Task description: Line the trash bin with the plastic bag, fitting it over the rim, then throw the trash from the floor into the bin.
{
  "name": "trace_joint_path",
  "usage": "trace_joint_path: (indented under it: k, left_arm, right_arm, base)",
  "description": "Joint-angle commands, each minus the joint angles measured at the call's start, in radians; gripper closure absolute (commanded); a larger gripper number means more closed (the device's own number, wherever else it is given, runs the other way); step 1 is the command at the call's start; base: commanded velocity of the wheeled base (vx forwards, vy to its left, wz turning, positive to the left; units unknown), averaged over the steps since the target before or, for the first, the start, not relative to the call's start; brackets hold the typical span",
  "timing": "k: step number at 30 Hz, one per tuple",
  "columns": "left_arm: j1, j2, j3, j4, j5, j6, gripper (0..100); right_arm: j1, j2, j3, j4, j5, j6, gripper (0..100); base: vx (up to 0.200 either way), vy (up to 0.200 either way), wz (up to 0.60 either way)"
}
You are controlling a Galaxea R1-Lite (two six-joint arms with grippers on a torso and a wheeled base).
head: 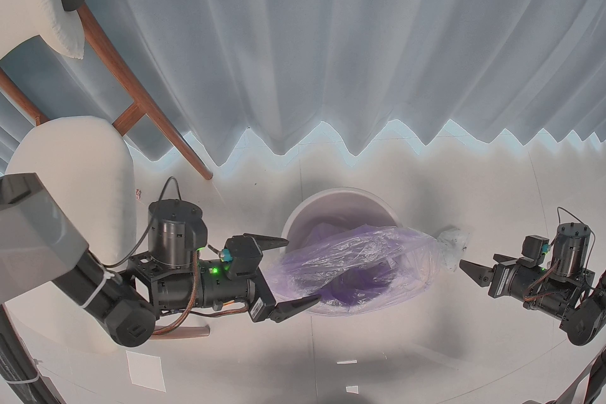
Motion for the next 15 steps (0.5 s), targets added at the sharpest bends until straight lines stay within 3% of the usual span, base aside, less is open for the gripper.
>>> trace_joint_path:
  k: [1,15]
  left_arm:
    - [0.017,0.119,-0.059,-0.004,-0.009,0.015,0]
    - [0.021,0.228,-0.165,-0.006,-0.005,0.013,0]
  right_arm:
    - [0.001,0.012,-0.005,-0.014,0.000,0.001,0]
    - [0.002,0.018,-0.008,-0.014,0.003,0.005,0]
  base:
    - [0.000,0.000,0.00]
    - [0.000,0.000,0.00]
